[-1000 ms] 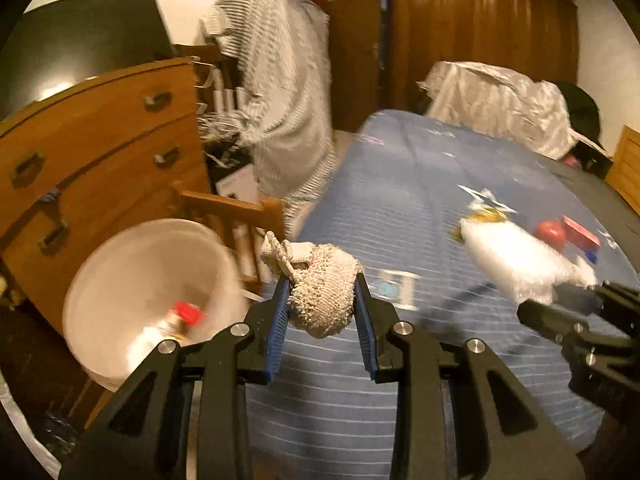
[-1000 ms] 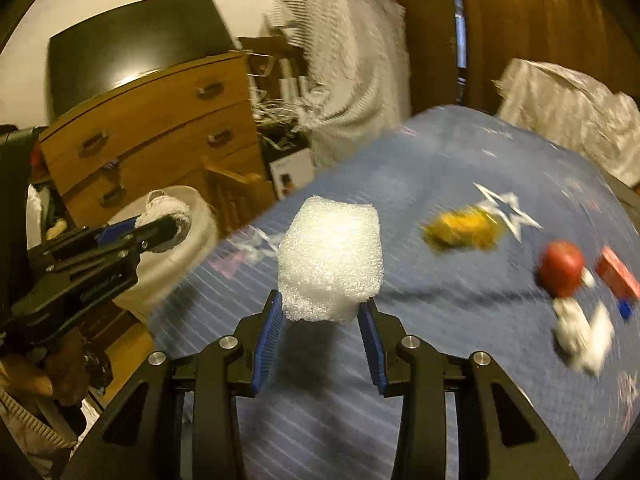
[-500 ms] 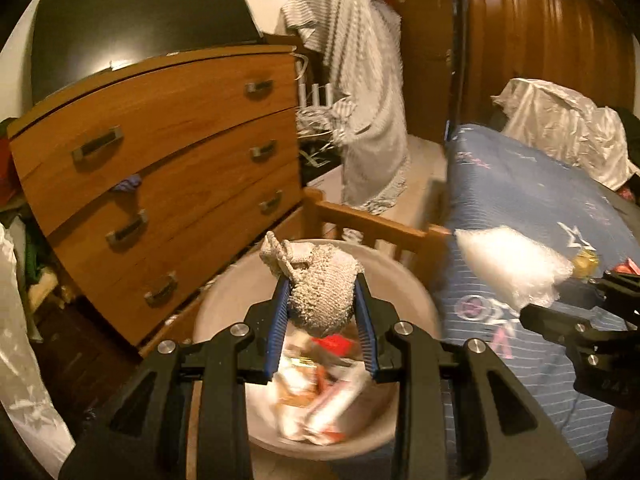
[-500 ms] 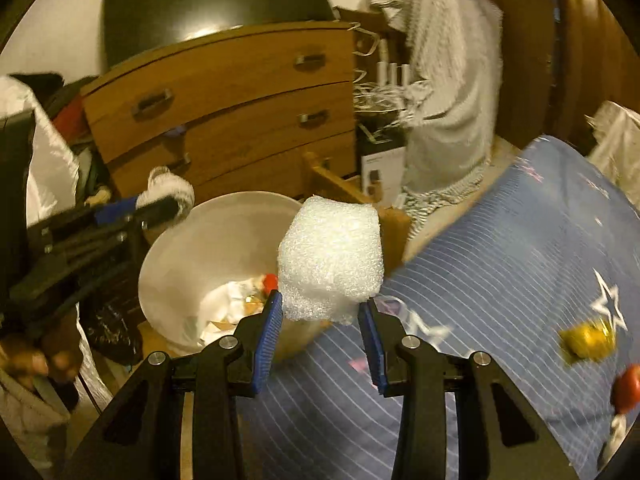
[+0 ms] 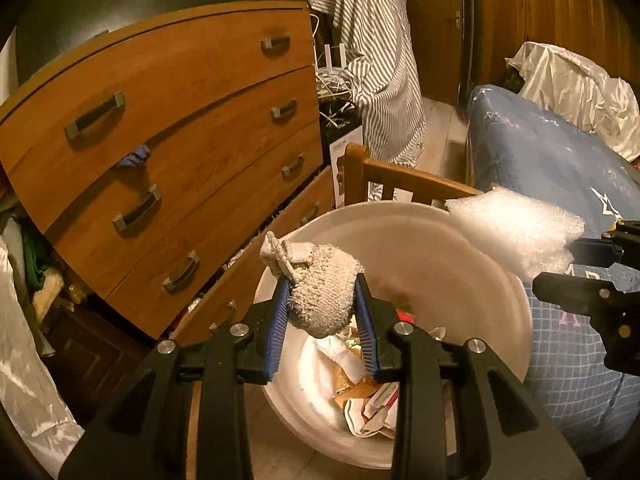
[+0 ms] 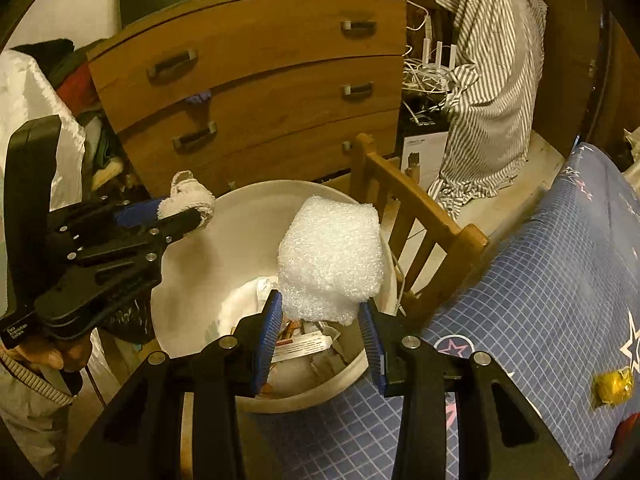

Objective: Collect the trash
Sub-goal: 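Open both grippers over the white bucket to drop the bubble wrap and cloth, then move both grippers back over the remaining trash on the bed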

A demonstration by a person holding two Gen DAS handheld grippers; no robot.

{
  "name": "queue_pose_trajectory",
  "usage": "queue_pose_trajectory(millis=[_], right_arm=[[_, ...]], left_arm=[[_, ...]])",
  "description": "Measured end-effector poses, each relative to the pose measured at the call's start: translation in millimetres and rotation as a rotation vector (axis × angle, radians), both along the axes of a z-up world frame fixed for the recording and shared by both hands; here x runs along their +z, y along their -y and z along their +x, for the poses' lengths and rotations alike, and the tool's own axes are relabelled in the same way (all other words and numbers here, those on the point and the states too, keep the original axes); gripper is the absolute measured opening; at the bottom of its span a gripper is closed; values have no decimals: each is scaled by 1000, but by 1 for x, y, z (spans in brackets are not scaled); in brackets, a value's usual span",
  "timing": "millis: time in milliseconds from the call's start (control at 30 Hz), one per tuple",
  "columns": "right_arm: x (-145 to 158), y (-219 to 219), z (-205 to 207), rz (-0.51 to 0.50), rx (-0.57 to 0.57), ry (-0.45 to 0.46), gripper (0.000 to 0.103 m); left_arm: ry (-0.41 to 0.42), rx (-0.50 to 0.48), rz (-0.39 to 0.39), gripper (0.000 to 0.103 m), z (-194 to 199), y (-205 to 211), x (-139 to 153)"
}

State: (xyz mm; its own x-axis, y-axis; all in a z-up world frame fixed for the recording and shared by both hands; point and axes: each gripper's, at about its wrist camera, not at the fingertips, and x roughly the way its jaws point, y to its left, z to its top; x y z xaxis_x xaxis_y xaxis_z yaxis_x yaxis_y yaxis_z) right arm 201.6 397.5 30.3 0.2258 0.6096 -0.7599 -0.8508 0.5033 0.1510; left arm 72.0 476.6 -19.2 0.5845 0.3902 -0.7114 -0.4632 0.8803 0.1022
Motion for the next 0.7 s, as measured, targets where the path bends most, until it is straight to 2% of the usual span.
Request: queue_pose_trajectory(millis=[233, 300, 333, 700], right_arm=[[-5, -10, -2, -11, 15, 4, 42], [-8, -11, 0, -11, 21, -7, 59], [-9, -11, 1, -12, 17, -4, 60], [-14, 3, 10, 4, 1, -20, 60]], left_arm=[[2, -19, -33, 34, 6, -12, -4], [-10, -18, -47, 60, 9, -16, -8], [-10, -15, -49, 64, 9, -17, -9], [-25, -26, -34, 65, 11, -10, -13]])
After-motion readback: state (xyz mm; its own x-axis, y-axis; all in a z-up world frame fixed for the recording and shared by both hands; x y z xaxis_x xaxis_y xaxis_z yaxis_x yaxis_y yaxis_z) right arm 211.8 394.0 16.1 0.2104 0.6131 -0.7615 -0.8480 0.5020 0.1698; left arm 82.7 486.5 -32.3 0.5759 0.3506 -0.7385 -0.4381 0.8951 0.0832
